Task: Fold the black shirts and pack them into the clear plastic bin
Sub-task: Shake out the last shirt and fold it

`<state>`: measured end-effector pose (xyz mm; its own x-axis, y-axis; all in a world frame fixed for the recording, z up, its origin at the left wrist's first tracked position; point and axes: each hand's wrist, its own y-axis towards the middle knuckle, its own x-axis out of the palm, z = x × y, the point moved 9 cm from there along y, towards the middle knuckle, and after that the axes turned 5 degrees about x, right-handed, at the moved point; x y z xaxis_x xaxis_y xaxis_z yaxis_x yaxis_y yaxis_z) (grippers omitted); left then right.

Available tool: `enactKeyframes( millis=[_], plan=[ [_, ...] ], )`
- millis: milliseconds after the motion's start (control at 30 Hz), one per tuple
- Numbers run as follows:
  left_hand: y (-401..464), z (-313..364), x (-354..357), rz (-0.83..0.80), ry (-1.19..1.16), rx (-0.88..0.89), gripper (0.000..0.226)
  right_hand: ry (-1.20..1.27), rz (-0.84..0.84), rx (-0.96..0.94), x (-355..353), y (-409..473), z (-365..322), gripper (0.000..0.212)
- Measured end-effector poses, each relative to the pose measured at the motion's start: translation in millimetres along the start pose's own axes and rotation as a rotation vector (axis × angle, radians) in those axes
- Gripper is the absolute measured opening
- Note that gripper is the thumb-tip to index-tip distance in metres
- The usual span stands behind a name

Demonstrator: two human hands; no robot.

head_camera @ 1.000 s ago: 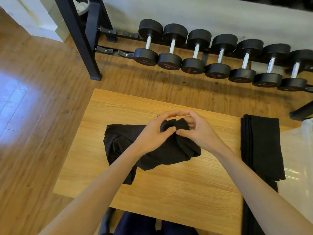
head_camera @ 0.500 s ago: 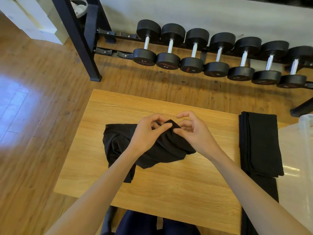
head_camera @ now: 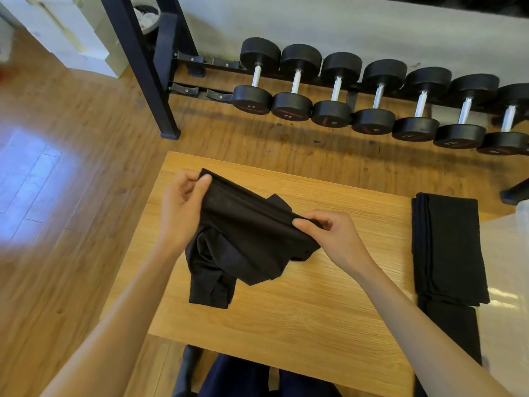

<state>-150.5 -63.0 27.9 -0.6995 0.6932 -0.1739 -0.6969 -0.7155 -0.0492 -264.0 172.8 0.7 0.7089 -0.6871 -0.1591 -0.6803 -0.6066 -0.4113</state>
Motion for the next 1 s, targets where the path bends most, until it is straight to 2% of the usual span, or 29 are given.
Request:
enactKeyframes(
  millis=[267,500,633,767,900,1000],
  plan=[
    [4,-13,-57,0.184,0.091,-0.027,0.021,-0.039,-0.023,0.013,-8,-7,7,0.01],
    [-4,-23,-34,0.108,0.027,-0.129,0.015,-0.037,0.099,0.052,-46,-14,6,0.008],
    [-10,-23,-7,0.052,-0.034,-0.18,0.02,-0.057,0.156,0.048,-80,-23,-2,0.012],
    [-15,-20,11,0.013,-0.09,-0.185,0.02,-0.124,0.165,0.053,-106,-30,-3,0.005],
    [-10,-21,6,0.056,-0.088,-0.177,0.021,-0.22,0.131,0.062,-104,-25,4,0.008],
    [-1,-31,-14,0.128,-0.06,-0.196,0.018,-0.201,0.085,0.081,-91,-16,14,0.006]
  ],
)
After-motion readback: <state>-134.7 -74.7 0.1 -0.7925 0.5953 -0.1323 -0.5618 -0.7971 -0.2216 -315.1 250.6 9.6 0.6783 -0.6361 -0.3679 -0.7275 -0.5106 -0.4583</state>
